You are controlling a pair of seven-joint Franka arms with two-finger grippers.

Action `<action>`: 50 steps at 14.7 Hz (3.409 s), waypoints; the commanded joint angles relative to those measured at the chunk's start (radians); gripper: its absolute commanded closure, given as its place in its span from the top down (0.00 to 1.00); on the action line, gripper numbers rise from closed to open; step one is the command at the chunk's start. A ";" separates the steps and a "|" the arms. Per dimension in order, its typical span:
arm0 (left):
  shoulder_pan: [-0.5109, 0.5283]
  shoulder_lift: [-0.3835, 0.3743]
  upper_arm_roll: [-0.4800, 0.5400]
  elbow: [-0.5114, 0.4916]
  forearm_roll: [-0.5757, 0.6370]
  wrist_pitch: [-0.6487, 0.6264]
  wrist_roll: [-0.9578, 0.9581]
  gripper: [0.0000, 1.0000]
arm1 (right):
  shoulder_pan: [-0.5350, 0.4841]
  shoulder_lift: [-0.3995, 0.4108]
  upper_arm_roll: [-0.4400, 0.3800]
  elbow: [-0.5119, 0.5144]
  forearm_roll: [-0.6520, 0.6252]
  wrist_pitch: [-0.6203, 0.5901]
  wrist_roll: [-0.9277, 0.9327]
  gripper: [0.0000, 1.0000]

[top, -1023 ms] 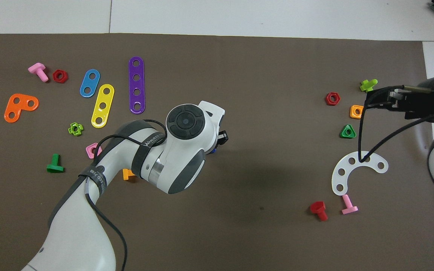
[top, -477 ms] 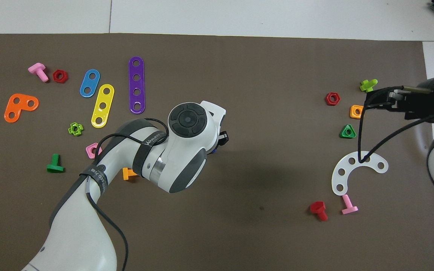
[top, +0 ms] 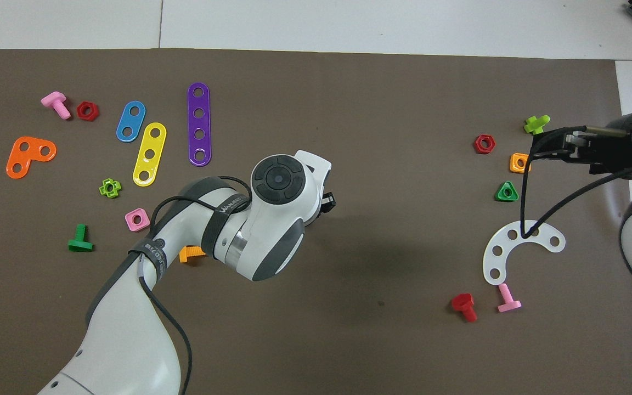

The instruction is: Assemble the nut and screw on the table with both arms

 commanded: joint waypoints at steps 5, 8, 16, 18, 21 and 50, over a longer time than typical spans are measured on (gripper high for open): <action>-0.019 -0.008 0.023 -0.005 0.029 0.021 -0.011 1.00 | -0.006 -0.021 0.011 -0.018 -0.017 -0.009 -0.019 1.00; 0.002 0.010 0.026 0.092 0.054 -0.048 0.001 1.00 | -0.005 -0.022 0.011 -0.021 -0.017 -0.009 -0.018 1.00; 0.280 -0.051 0.018 0.269 0.041 -0.347 0.376 1.00 | -0.006 -0.023 0.011 -0.021 -0.017 -0.013 -0.017 1.00; 0.353 -0.088 0.024 0.240 0.044 -0.396 0.523 1.00 | -0.005 -0.023 0.011 -0.021 -0.024 -0.016 -0.017 1.00; 0.499 -0.167 0.024 0.150 0.051 -0.424 0.764 1.00 | -0.005 -0.023 0.015 -0.019 -0.045 -0.021 -0.024 1.00; 0.587 -0.269 0.023 0.420 0.136 -0.706 0.920 1.00 | -0.006 -0.023 0.018 0.017 -0.022 -0.141 -0.113 1.00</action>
